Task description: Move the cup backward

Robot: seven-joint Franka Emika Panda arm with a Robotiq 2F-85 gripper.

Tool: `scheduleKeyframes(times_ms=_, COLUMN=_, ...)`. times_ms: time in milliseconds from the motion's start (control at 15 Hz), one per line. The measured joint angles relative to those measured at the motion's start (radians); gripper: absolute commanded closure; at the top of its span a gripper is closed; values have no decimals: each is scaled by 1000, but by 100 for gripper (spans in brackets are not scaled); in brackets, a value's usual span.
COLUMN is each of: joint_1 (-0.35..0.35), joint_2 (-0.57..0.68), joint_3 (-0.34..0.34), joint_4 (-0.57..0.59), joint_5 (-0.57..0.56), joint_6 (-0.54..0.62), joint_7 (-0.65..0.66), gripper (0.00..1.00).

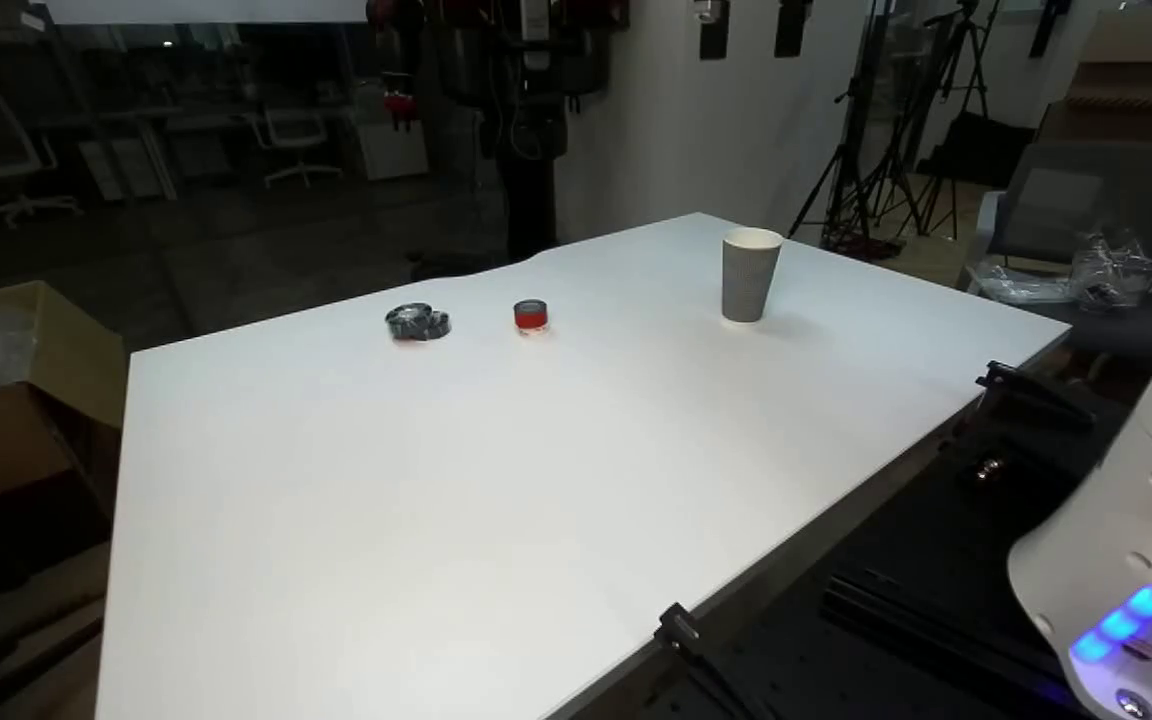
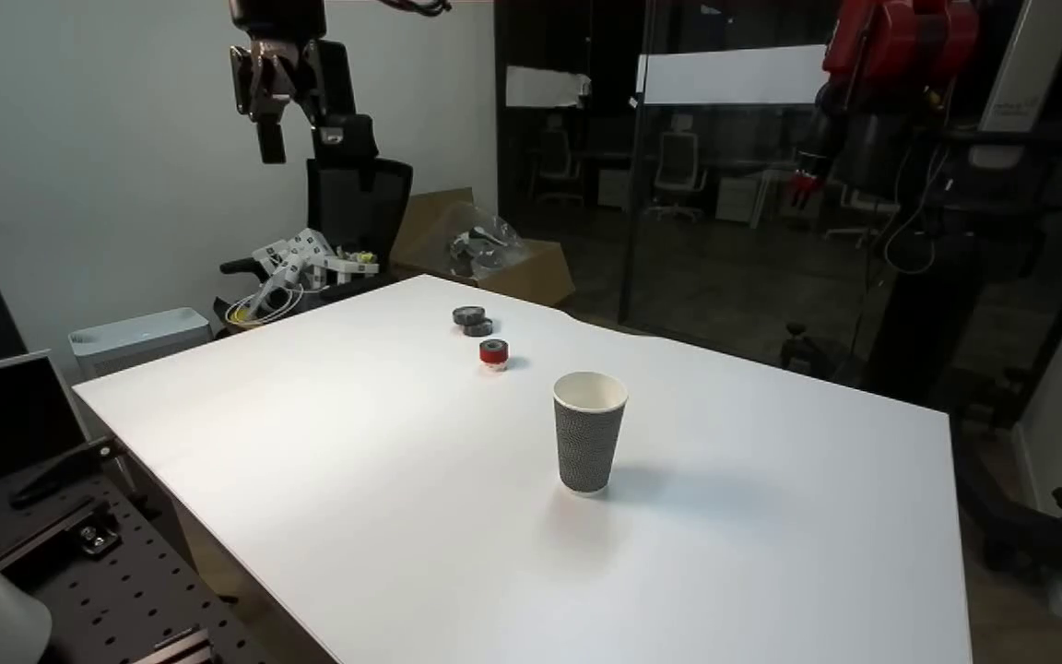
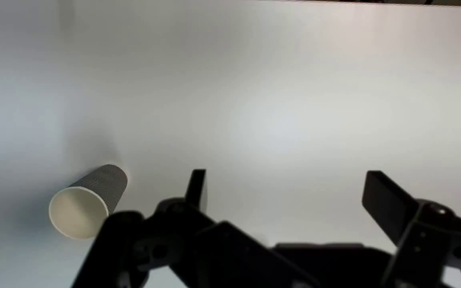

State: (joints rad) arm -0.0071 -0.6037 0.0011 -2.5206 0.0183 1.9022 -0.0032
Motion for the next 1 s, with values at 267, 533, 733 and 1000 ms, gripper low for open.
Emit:
scheduleKeyframes(times_ms=267, joint_1=0, joint_2=0, joint_3=0, joint_4=-1, joint_5=0, joint_6=7, joint_7=-1, gripper=0)
scheduleKeyframes(times_ms=533, joint_1=14, joint_2=29, joint_3=-23, joint_4=2, joint_5=0, joint_6=54, joint_7=-159, gripper=0)
scheduleKeyframes(times_ms=733, joint_1=34, joint_2=85, joint_3=-89, joint_4=15, joint_5=0, joint_6=60, joint_7=-371, gripper=0)
scheduleKeyframes(times_ms=1000, joint_1=36, joint_2=161, joint_3=-177, joint_4=40, joint_5=-9, joint_6=59, joint_7=-649, gripper=0)
